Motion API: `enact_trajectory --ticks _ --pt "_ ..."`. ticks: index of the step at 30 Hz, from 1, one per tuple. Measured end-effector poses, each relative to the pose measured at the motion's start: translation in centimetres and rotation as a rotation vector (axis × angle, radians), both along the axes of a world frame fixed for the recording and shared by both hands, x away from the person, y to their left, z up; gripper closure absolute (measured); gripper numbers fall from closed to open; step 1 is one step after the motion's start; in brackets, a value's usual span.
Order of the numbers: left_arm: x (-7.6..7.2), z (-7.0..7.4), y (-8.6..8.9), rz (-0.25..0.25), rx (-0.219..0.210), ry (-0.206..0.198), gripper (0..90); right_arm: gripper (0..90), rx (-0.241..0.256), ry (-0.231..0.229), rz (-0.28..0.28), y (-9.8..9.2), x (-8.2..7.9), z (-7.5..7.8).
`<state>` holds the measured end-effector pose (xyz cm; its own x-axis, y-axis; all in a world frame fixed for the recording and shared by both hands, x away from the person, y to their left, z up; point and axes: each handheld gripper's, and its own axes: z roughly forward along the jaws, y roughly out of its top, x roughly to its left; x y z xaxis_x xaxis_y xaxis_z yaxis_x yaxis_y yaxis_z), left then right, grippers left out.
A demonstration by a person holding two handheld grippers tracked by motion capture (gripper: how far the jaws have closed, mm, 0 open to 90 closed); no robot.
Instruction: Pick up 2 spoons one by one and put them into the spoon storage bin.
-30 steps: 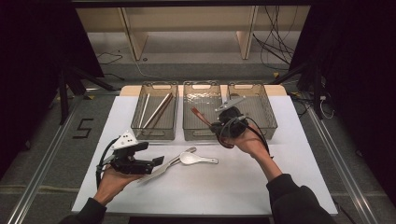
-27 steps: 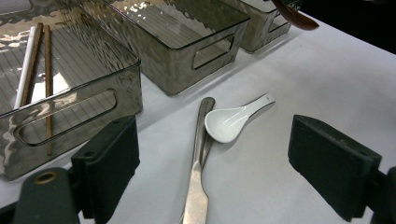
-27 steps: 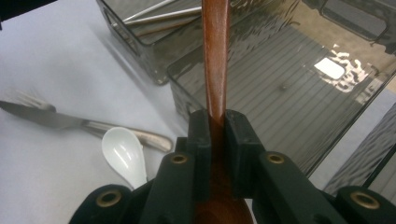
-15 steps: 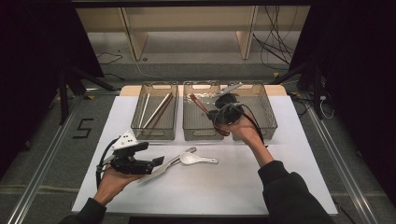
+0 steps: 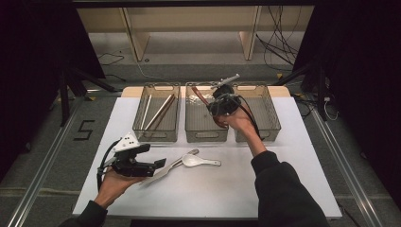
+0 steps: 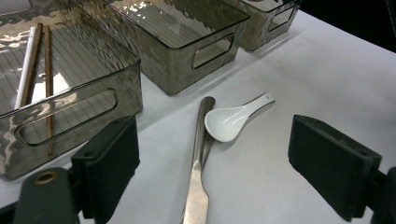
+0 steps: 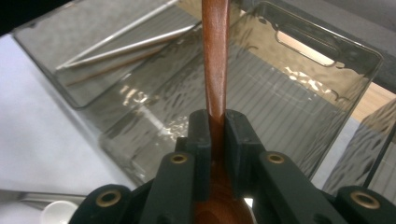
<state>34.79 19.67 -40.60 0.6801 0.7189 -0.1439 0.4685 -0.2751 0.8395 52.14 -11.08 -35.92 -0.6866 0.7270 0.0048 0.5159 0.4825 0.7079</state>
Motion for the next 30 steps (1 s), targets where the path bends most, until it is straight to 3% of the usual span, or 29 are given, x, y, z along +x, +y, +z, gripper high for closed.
enact_trajectory --ticks 11,24,30 --pt "0.0 0.0 0.0 -0.001 0.000 0.001 15.9 81.8 -0.022 0.016 -0.065 0.5 2.1 -1.1" --pt "0.0 0.0 0.0 -0.008 0.001 -0.001 15.9 81.0 -0.068 0.036 -0.091 1.3 3.2 -2.3" --pt "0.0 -0.1 0.0 -0.006 -0.001 0.002 15.9 73.6 -0.041 0.043 -0.092 1.1 3.1 -2.2"
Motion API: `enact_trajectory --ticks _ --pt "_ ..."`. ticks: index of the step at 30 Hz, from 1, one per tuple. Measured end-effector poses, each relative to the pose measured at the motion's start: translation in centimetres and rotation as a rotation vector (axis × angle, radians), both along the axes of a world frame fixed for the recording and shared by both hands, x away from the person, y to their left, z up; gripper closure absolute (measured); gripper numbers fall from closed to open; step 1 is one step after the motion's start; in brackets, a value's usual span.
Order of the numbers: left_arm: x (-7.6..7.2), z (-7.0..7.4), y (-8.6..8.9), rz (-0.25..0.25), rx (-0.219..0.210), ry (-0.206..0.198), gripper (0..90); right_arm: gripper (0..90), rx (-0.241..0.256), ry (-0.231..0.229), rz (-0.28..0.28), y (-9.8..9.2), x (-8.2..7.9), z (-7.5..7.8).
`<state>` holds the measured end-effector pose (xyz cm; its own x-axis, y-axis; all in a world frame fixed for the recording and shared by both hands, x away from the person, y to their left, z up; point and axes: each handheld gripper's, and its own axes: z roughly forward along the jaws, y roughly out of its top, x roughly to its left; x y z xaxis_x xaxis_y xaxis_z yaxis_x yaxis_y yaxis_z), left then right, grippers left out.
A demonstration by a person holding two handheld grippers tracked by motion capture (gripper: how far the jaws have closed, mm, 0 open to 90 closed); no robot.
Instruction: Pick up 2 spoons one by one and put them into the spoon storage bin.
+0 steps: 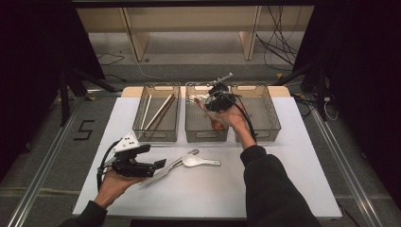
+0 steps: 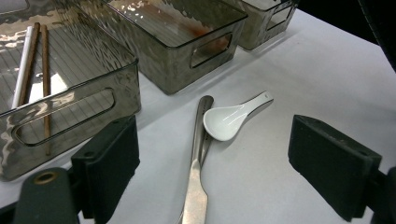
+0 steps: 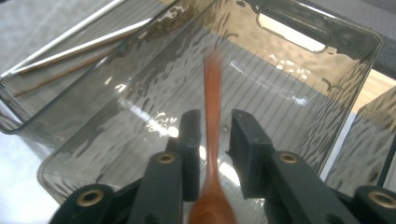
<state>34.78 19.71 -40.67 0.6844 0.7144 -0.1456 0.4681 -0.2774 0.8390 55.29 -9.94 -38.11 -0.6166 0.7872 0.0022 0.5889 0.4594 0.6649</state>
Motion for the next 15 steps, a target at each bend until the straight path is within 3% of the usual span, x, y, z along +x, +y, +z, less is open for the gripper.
enact_trajectory --ticks 7,15 --pt "0.0 0.0 0.0 0.004 -0.002 0.000 15.9 54.8 0.009 0.006 0.034 0.0 -0.6 0.4" --pt "0.0 0.0 0.1 0.008 -0.003 0.001 15.9 40.8 0.016 -0.003 0.129 0.2 -3.2 1.4"
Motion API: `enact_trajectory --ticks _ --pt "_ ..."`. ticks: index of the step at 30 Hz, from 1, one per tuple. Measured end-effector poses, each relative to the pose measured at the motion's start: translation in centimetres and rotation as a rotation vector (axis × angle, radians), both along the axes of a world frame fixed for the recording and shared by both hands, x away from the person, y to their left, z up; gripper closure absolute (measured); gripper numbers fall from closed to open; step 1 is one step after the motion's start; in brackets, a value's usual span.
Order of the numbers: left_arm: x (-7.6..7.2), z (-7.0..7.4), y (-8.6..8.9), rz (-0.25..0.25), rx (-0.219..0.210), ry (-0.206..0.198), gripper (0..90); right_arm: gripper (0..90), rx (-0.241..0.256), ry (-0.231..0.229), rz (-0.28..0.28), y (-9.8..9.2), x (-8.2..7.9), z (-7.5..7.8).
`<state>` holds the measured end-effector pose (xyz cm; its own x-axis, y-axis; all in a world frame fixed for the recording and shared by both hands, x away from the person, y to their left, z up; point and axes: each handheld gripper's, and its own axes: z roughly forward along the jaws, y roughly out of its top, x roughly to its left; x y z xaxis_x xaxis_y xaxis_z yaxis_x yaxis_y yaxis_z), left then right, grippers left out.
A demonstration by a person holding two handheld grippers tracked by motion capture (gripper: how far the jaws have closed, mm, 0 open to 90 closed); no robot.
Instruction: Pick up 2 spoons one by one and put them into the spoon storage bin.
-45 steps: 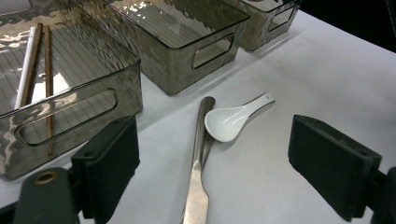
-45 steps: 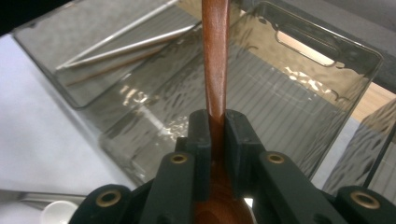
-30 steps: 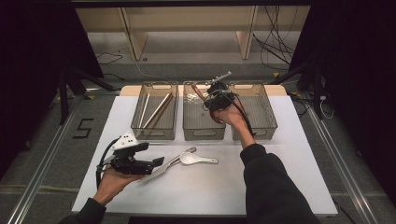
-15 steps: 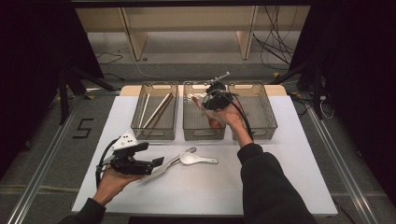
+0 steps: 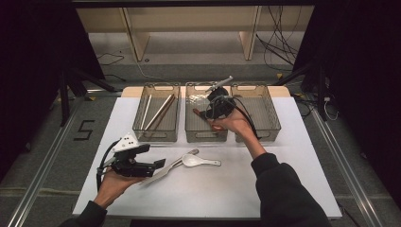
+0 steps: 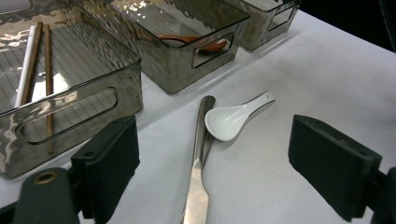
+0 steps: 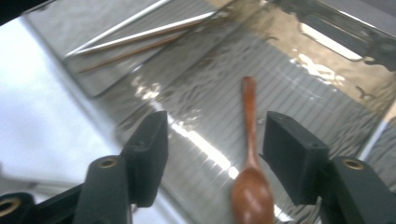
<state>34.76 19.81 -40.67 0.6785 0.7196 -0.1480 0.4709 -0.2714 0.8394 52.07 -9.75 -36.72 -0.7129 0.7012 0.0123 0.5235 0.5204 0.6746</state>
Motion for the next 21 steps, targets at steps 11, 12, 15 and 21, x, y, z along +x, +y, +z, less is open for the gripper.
enact_trajectory --ticks 11,12,15,21 --pt "-0.1 0.0 0.2 0.013 -0.001 -0.004 15.9 35.0 0.028 0.007 0.140 -0.4 -5.4 -0.5" --pt "-0.1 0.0 0.2 0.013 -0.001 -0.004 15.9 34.8 0.028 0.005 0.156 -0.4 -5.7 -0.6" --pt "-0.1 0.0 0.2 0.013 -0.001 -0.004 15.9 33.9 0.010 0.019 0.198 -0.2 -6.8 -1.3" --pt "-0.1 0.0 0.2 0.013 -0.002 -0.004 15.8 34.1 -0.034 0.057 0.243 0.1 -7.7 -2.8"
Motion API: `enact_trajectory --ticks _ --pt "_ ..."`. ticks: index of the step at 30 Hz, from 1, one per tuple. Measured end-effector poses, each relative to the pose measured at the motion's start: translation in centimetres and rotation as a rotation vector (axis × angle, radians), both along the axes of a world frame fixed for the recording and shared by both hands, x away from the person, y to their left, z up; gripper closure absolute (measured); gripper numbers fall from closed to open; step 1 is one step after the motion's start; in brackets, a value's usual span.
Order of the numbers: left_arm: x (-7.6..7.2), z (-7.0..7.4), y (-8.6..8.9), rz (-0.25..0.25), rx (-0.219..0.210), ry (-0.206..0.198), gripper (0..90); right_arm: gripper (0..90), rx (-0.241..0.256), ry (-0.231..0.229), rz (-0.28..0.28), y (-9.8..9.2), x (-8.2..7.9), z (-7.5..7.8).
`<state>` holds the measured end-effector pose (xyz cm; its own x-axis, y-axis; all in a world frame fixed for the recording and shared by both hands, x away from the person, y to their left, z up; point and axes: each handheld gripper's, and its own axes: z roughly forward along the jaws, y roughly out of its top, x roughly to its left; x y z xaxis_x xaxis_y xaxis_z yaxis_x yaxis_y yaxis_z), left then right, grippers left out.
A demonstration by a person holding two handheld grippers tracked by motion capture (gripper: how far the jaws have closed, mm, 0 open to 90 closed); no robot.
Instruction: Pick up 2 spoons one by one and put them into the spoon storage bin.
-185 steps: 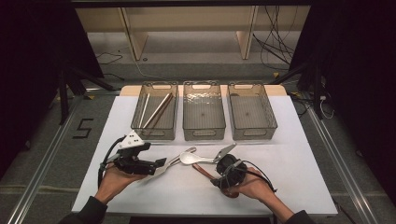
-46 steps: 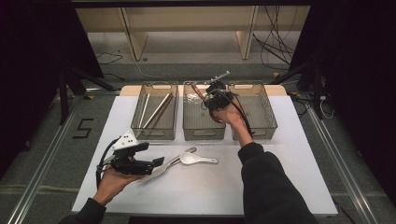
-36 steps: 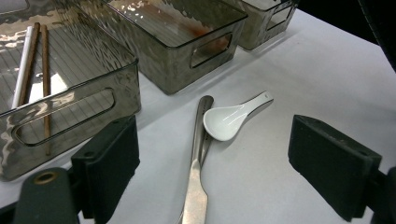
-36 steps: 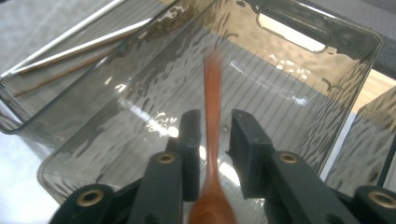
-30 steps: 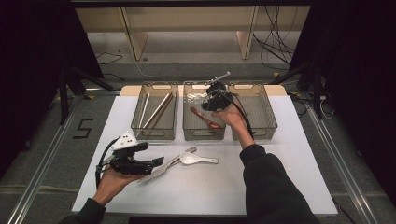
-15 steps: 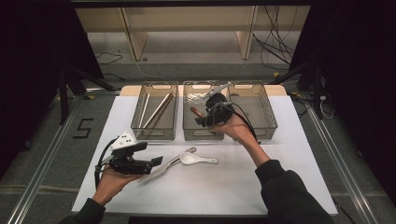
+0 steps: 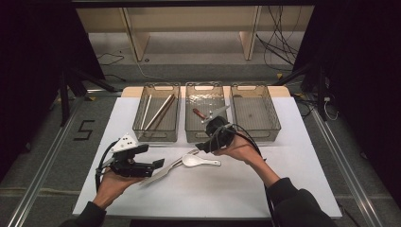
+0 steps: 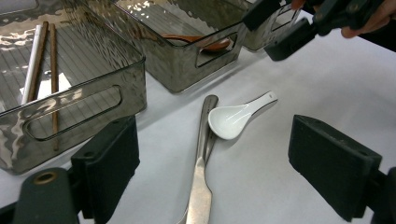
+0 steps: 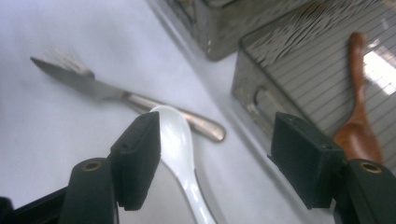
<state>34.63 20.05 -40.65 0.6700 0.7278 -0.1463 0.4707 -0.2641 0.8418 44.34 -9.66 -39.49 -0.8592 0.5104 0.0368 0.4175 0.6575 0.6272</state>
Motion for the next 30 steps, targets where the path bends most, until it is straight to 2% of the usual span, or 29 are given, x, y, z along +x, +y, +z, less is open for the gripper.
enact_trajectory --ticks 7,10,11,16,24,25,30 --pt "0.0 0.0 -0.1 -0.004 -0.003 0.001 15.8 34.1 -0.053 0.031 0.037 0.1 -0.2 -2.0" --pt "-0.1 0.0 -0.1 -0.009 0.000 -0.002 15.8 33.6 -0.072 0.070 0.027 0.4 -0.4 -2.5" --pt "-0.1 0.0 -0.1 -0.010 0.000 -0.001 15.8 33.3 -0.083 0.060 0.046 0.5 -0.3 -2.8" --pt "-0.1 0.0 -0.2 -0.011 0.002 -0.001 15.8 33.6 -0.120 0.087 0.056 0.7 -0.3 -3.6" --pt "-0.1 0.0 -0.1 -0.010 0.000 0.000 15.8 39.6 -0.179 0.097 0.076 0.8 -0.2 -4.3" --pt "-0.1 0.0 -0.1 -0.010 -0.001 0.000 15.8 41.1 -0.181 0.109 0.070 0.8 -0.2 -4.3" --pt "-0.1 0.0 -0.1 -0.011 -0.001 -0.001 15.8 46.6 -0.196 0.111 0.075 0.6 0.0 -4.7"
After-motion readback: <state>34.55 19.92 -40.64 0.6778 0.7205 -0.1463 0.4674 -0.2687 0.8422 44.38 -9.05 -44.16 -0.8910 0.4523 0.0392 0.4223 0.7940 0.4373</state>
